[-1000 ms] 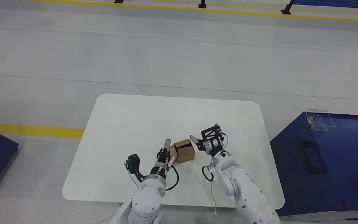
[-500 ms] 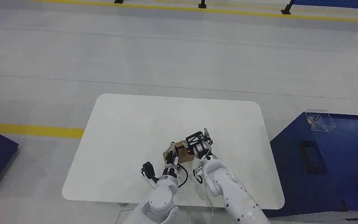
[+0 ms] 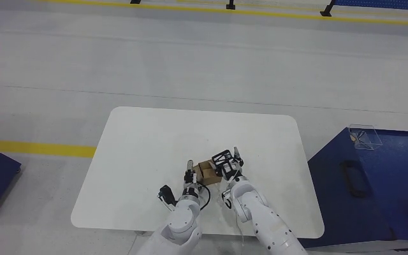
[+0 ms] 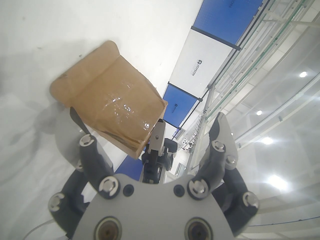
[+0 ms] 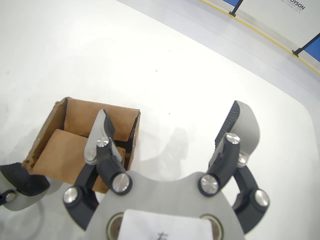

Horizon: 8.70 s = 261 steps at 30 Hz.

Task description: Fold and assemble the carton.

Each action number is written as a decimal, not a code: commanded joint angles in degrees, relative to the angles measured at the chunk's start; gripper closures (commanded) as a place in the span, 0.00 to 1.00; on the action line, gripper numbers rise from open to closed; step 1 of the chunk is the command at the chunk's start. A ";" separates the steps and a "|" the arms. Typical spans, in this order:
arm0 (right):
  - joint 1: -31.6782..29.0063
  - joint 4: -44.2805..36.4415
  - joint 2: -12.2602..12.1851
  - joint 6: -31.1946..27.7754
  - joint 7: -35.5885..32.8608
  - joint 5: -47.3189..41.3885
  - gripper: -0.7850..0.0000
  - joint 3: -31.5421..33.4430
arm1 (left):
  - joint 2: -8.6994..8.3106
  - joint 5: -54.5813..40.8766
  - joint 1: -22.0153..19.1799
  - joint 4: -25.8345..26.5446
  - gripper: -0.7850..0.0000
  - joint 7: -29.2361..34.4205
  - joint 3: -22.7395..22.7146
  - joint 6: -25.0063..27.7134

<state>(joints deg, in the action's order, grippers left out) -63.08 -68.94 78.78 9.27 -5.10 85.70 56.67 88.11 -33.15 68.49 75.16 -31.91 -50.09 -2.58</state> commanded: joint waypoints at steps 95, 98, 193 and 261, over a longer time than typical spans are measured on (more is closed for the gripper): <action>-0.70 -1.11 2.71 -0.57 -3.35 7.29 0.00 4.43 | 9.07 7.49 -7.31 -21.70 0.00 12.61 -9.19 42.44; -0.99 -1.62 2.69 -1.45 -3.57 6.98 0.00 4.81 | 9.11 8.21 -7.12 -21.58 0.00 15.01 -9.12 40.85; -8.98 -15.96 -1.18 -12.12 -19.82 -0.54 0.00 23.25 | 3.15 38.53 -7.90 -12.21 0.21 60.03 -11.19 -6.57; -9.93 -14.61 -3.11 -24.28 -15.96 -6.05 0.00 24.69 | 3.51 34.28 -8.30 -15.89 0.39 54.55 -6.95 -7.17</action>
<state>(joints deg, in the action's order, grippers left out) -72.53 -83.02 75.80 -14.06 -21.05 79.27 81.32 91.61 1.17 60.15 59.22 22.76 -57.08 -9.79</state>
